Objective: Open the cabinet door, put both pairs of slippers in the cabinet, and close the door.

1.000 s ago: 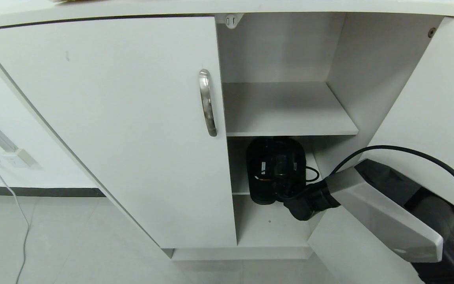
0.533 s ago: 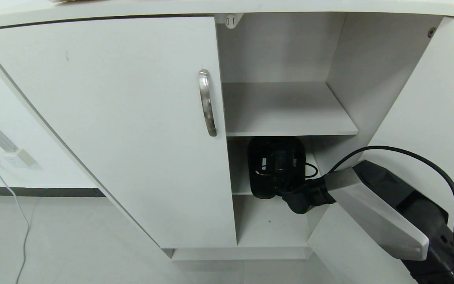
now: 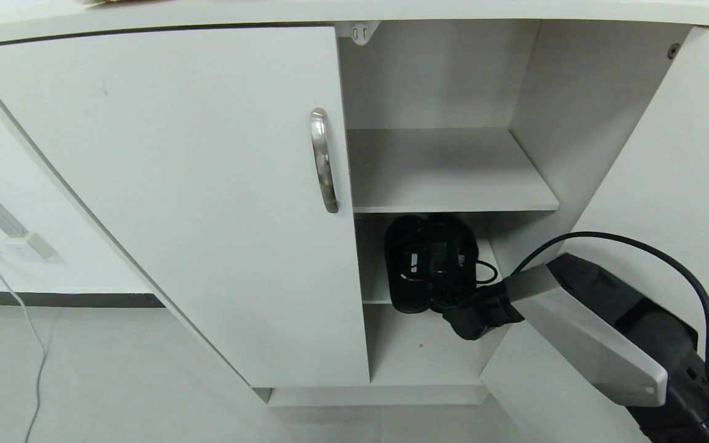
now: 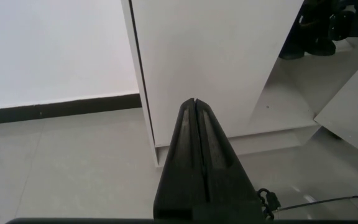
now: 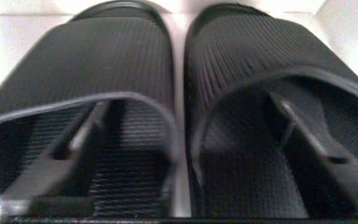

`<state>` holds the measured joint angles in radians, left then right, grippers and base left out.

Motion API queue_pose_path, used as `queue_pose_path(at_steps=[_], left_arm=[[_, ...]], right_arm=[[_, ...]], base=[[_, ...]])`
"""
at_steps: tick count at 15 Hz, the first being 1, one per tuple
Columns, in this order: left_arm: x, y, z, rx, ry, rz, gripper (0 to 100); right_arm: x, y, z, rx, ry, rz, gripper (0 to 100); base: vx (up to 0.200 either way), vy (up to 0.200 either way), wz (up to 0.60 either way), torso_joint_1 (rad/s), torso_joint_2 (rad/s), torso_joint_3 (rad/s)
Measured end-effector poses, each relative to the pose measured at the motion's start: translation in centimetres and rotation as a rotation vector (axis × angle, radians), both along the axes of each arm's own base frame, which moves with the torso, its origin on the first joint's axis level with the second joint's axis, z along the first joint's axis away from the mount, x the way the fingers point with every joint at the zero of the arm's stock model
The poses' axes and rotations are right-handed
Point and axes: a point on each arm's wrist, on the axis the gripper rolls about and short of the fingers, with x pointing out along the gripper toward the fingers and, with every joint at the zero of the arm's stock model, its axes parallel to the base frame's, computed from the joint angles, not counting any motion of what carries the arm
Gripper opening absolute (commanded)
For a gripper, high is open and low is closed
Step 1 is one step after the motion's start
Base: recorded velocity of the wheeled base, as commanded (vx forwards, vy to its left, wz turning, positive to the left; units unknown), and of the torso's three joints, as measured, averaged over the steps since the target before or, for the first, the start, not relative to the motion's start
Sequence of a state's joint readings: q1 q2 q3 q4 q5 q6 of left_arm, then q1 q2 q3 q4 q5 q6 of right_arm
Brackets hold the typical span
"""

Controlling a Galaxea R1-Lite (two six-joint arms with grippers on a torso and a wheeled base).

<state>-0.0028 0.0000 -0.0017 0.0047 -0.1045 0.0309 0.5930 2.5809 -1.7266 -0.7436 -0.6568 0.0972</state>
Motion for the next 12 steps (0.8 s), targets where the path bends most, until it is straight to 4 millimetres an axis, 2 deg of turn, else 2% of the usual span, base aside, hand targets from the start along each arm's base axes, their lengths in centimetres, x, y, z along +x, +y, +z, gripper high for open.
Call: queue_pose_path(at_steps=[4,7,9,12], left_arm=[[0.0,0.0,0.0,0.000,0.000,0.000,0],[0.0,0.0,0.0,0.000,0.000,0.000,0],[0.0,0.0,0.0,0.000,0.000,0.000,0],[0.0,0.0,0.0,0.000,0.000,0.000,0]], right_arm=[[-1.9,0.3,1.0,0.006,-0.010,0.021,100],[-4.2,0.2,1.4,0.003,-0.006,0.045,100],[-6.2,-0.1,1.4,-0.007,0.005,0.064,100],[-10.7,-0.8,0.8,-0.054,0.064,0.112,100]], base=[[0.000,0.000,0.00,0.000,0.00,0.000],[0.000,0.000,0.00,0.000,0.00,0.000],[0.000,0.000,0.00,0.000,0.00,0.000],[0.000,0.000,0.00,0.000,0.00,0.000]])
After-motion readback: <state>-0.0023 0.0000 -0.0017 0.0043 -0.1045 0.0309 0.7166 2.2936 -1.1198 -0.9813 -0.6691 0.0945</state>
